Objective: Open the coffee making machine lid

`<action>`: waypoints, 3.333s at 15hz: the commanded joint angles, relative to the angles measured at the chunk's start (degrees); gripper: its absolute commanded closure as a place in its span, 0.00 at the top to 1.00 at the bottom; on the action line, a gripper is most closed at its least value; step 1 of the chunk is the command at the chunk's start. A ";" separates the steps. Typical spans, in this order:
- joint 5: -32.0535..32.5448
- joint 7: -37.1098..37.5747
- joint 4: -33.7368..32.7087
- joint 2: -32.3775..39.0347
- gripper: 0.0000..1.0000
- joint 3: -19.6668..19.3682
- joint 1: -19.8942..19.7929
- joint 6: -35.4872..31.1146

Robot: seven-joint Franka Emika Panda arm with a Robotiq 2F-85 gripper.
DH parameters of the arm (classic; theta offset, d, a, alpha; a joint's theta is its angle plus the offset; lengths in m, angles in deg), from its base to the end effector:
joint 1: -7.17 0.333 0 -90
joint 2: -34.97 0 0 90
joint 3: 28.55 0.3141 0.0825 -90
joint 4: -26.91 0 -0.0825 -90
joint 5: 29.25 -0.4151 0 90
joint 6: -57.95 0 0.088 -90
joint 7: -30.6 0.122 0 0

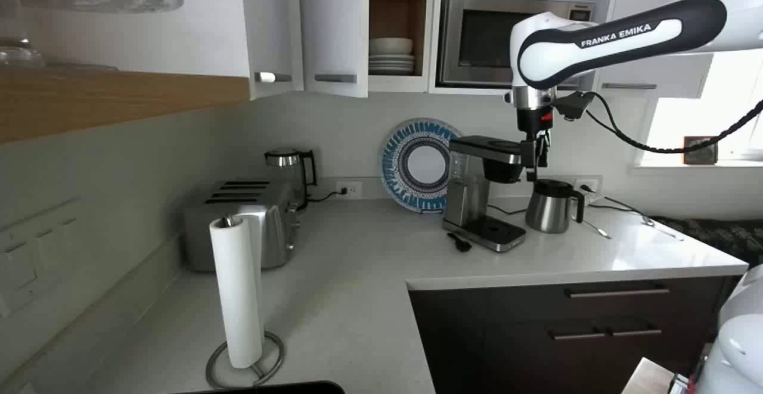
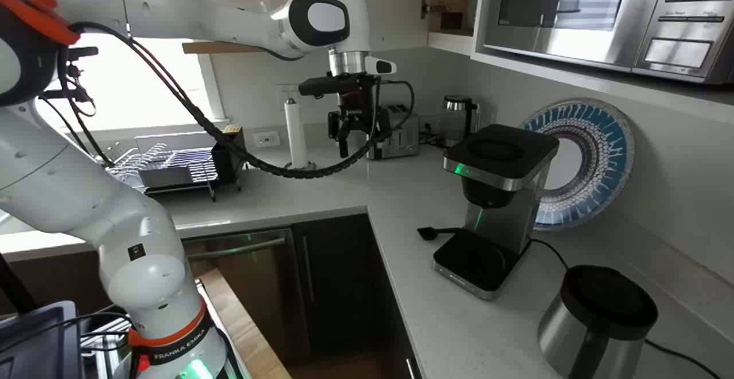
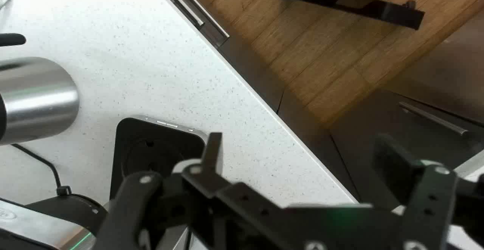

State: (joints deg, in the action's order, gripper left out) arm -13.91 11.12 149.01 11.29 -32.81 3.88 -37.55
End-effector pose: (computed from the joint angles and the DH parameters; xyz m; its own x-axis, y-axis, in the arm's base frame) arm 0.4465 -0.0930 0.5508 0.9645 0.2306 -0.1291 0.2531 -0.9463 0.2013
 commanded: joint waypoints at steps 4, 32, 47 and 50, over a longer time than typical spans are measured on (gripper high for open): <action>0.22 0.22 -0.12 0.02 1.00 -0.60 0.76 0.18; -40.83 -12.84 -9.28 9.38 1.00 -21.13 -6.04 -4.63; -60.22 -9.73 -11.00 17.06 1.00 -20.94 -11.50 -9.36; -62.65 -9.11 -12.08 17.88 1.00 -20.46 -12.16 -9.46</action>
State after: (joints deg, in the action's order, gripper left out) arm -73.91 0.63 138.51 27.78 -54.35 -6.82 -46.71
